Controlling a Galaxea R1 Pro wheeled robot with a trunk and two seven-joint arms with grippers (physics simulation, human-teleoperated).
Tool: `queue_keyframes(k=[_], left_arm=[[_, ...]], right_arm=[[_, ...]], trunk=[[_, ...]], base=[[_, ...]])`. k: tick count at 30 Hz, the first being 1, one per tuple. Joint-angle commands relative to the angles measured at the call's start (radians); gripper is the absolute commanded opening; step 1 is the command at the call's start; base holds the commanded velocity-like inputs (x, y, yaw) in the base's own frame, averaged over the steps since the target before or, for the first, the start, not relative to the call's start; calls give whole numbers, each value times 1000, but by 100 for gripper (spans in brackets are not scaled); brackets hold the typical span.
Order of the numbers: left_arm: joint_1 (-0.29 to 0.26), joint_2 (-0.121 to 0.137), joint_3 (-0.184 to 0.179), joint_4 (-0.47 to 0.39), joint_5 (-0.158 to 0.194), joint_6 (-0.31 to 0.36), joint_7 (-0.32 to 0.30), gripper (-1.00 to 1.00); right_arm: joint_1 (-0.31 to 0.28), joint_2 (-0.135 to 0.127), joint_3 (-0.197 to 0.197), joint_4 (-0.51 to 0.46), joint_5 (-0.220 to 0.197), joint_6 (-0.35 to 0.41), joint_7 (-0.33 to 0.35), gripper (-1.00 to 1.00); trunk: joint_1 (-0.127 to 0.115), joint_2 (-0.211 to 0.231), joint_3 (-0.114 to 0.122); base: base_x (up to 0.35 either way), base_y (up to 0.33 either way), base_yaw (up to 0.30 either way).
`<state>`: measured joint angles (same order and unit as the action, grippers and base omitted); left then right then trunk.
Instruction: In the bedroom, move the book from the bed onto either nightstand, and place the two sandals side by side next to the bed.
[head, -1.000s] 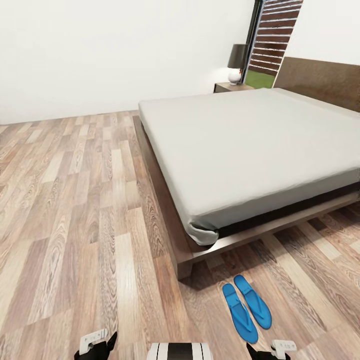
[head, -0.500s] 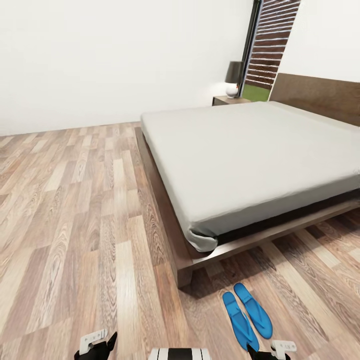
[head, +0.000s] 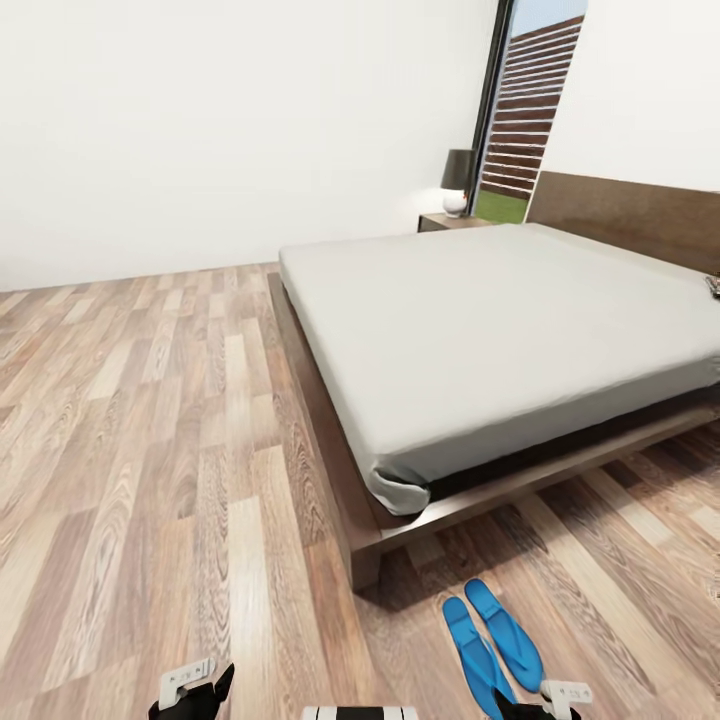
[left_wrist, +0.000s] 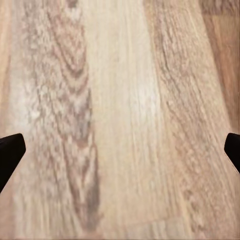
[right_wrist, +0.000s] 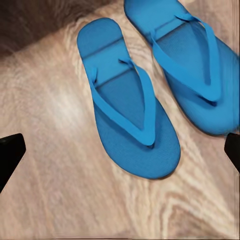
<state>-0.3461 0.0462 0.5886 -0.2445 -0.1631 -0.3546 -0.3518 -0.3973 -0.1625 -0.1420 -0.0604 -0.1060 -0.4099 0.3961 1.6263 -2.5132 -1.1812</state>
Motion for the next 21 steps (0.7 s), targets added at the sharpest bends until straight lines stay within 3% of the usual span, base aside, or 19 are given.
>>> queue_keyframes(k=[1,21], left_arm=[[-1,0,9,1,-10,-4,-4,100],[-1,0,9,1,-10,-4,-4,100]], right_arm=[[-1,0,-4,2,-11,0,10,100],[-1,0,-4,1,-11,0,10,100]], trunk=[[0,0,-1],[0,0,-1]], base=[[0,0,-232],[0,0,-278]])
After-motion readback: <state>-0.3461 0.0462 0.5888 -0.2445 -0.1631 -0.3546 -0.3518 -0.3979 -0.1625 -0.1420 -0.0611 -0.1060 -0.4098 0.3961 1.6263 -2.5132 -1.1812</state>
